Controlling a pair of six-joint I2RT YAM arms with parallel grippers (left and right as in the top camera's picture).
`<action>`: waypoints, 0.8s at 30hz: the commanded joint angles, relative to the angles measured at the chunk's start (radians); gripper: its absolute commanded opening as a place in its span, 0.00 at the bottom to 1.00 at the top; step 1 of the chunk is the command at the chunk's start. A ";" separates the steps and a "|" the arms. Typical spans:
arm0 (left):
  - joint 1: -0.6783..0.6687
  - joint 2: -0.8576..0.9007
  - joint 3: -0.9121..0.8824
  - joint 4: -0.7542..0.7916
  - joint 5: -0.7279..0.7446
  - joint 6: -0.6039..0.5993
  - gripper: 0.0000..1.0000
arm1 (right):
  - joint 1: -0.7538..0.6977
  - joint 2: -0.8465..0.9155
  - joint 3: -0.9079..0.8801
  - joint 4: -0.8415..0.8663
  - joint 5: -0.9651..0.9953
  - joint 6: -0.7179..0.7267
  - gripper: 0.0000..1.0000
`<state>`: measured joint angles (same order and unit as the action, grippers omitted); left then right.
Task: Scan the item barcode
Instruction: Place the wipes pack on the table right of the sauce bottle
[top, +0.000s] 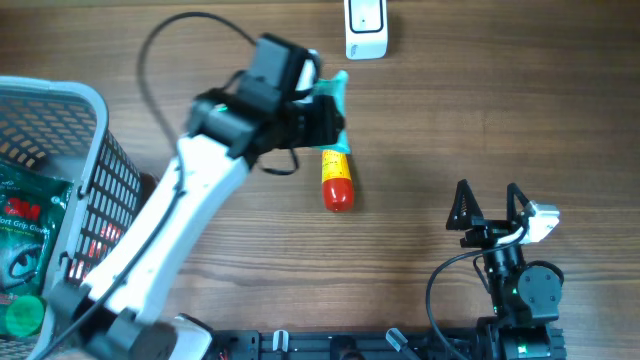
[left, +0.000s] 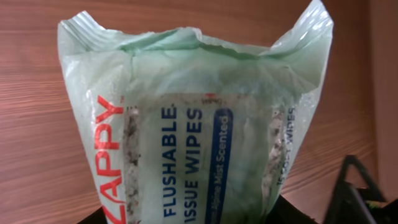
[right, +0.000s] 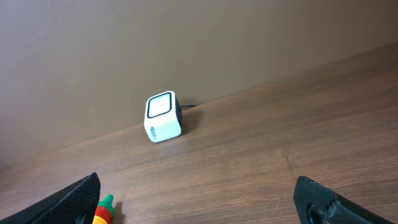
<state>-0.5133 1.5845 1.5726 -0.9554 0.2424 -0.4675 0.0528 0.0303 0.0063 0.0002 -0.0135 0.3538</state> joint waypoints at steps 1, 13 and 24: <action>-0.078 0.142 0.009 0.063 -0.017 0.019 0.48 | 0.002 0.005 -0.001 0.006 0.014 -0.011 1.00; -0.209 0.507 0.008 0.159 -0.024 0.019 0.50 | 0.002 0.005 -0.001 0.006 0.014 -0.011 1.00; -0.205 0.439 -0.002 0.130 -0.036 0.015 1.00 | 0.002 0.005 -0.001 0.006 0.014 -0.011 1.00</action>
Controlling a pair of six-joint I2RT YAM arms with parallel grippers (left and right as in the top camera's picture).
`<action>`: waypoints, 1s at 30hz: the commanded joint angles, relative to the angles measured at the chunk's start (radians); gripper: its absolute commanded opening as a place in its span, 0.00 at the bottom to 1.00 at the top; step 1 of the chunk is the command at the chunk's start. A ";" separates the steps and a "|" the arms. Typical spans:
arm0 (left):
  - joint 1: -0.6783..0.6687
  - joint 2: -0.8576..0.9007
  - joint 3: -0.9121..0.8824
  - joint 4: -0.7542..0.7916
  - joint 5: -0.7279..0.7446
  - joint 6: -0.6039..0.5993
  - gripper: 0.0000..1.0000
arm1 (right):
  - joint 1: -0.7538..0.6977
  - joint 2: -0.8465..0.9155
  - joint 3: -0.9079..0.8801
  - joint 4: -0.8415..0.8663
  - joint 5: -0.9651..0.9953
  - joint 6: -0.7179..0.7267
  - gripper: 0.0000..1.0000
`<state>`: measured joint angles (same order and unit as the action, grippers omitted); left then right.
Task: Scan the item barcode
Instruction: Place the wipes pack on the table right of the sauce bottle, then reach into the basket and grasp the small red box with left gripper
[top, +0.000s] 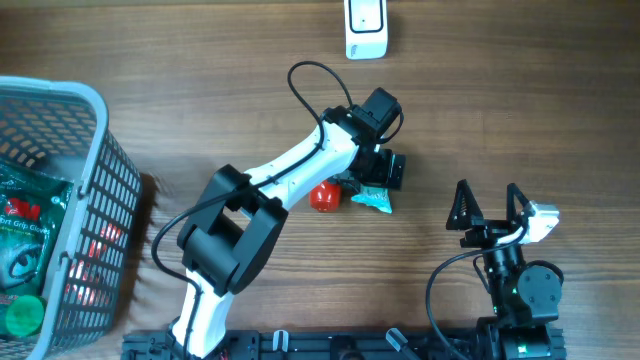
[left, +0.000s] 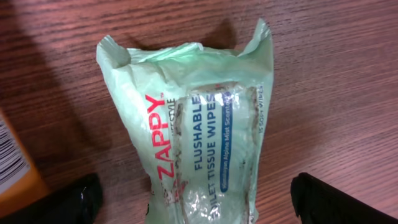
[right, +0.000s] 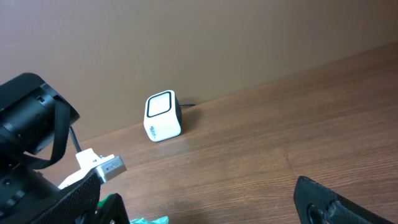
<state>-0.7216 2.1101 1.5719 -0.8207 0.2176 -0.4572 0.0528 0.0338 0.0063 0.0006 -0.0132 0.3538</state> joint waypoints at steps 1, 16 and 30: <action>0.003 -0.133 -0.001 -0.006 -0.023 0.005 1.00 | 0.002 0.002 -0.001 0.006 0.013 -0.011 1.00; 0.055 -0.627 -0.001 -0.230 -0.628 0.006 1.00 | 0.002 0.002 -0.001 0.006 0.014 -0.011 1.00; 0.529 -1.056 -0.001 -0.193 -0.627 0.005 1.00 | 0.002 0.002 -0.001 0.006 0.014 -0.011 1.00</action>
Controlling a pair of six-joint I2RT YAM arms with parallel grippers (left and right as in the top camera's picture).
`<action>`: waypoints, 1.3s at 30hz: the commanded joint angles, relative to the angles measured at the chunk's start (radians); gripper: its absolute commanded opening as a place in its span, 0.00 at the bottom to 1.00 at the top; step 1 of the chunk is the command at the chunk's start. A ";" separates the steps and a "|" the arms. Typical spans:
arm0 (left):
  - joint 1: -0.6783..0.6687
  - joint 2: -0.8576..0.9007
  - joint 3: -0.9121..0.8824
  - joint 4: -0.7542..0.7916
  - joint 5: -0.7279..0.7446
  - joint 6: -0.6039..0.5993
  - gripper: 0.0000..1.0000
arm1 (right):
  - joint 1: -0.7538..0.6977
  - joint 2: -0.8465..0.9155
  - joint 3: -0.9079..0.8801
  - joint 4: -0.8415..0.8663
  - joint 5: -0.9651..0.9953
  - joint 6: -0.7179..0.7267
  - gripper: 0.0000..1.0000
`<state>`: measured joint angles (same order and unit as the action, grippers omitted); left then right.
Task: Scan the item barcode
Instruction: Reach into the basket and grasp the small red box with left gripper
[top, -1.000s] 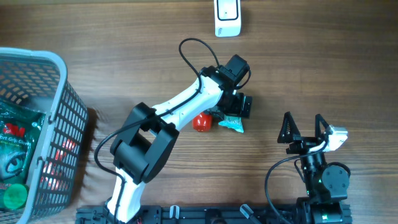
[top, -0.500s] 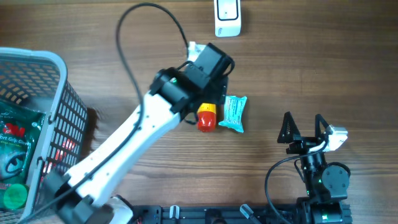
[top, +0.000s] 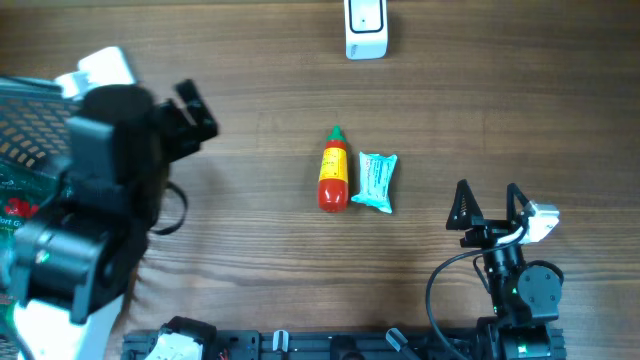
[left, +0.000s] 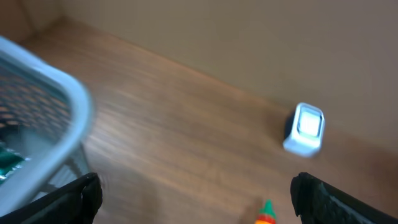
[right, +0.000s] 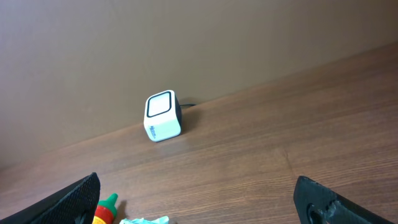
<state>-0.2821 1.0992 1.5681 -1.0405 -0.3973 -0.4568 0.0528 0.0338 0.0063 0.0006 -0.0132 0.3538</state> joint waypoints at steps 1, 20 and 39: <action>0.122 -0.059 0.003 0.040 -0.012 0.003 1.00 | 0.002 0.002 -0.001 0.006 0.014 -0.011 1.00; 0.743 -0.084 0.003 0.066 0.042 -0.186 1.00 | 0.002 0.002 -0.001 0.006 0.014 -0.011 1.00; 1.072 0.573 -0.100 -0.390 0.285 -0.043 0.92 | 0.002 0.002 -0.001 0.006 0.013 -0.011 1.00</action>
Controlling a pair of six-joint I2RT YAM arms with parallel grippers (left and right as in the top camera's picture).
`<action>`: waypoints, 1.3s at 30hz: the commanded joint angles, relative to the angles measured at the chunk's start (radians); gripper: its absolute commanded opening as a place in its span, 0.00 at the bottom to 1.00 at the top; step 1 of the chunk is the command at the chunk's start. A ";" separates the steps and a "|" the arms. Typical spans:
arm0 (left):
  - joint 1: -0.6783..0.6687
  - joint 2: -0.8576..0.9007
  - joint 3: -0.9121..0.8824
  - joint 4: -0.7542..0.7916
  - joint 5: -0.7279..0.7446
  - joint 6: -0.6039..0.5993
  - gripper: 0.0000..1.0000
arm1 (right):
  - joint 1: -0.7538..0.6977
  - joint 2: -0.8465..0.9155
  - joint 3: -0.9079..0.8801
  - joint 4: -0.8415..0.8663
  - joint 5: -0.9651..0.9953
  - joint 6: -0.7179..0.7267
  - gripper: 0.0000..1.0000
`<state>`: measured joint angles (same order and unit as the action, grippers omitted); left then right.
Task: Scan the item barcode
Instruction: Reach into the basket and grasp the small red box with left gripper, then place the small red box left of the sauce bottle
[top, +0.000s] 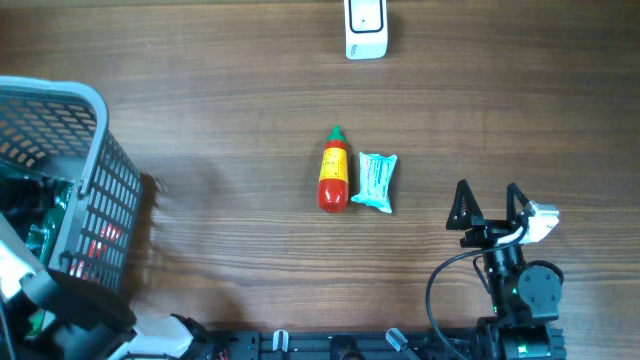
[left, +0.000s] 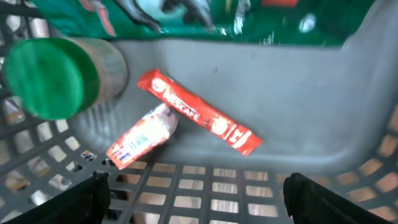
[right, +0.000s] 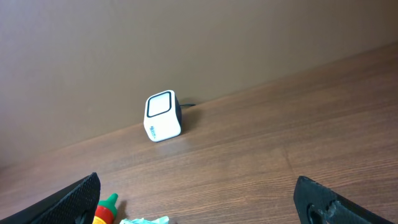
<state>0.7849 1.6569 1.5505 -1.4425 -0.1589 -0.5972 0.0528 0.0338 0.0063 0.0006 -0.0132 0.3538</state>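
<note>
The white scanner (top: 366, 30) stands at the table's far edge, also in the right wrist view (right: 163, 116). A red-and-yellow sauce bottle (top: 335, 170) and a pale green wipes pack (top: 377, 182) lie side by side mid-table. My left gripper (left: 196, 194) is open, down inside the grey basket (top: 70, 92), holding nothing. Below it lie a red Nescafe stick (left: 205, 112) and a small red-and-white sachet (left: 142, 137). My right gripper (top: 490, 205) rests open at the front right, empty.
The basket also holds a green-lidded jar (left: 53, 78) and a dark green bag (left: 186, 18). Its mesh wall (left: 249, 193) runs between my left fingers. The left arm (top: 40, 300) shows at the overhead view's lower left edge.
My left gripper was open, high beside the basket, facing the scanner. Now it is down inside the basket above the sachets. Bottle, wipes pack and right arm have not moved.
My left gripper first held the wipes pack near the scanner, above the bottle. Then it stood open over the pack, which lay on the table next to the bottle. Later the arm was over by the basket, and now the gripper is inside it.
</note>
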 joint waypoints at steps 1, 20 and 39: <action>0.006 0.015 -0.124 0.026 0.047 0.097 0.93 | 0.002 0.002 -0.001 0.006 0.013 -0.011 1.00; 0.134 0.015 -0.504 0.348 0.065 0.085 1.00 | 0.002 0.002 -0.001 0.006 0.014 -0.011 1.00; 0.056 -0.238 0.284 0.070 0.919 0.244 0.04 | 0.002 0.002 -0.001 0.006 0.013 -0.011 1.00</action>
<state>0.9016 1.4933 1.8210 -1.3888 0.3889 -0.4564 0.0528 0.0387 0.0063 0.0002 -0.0132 0.3538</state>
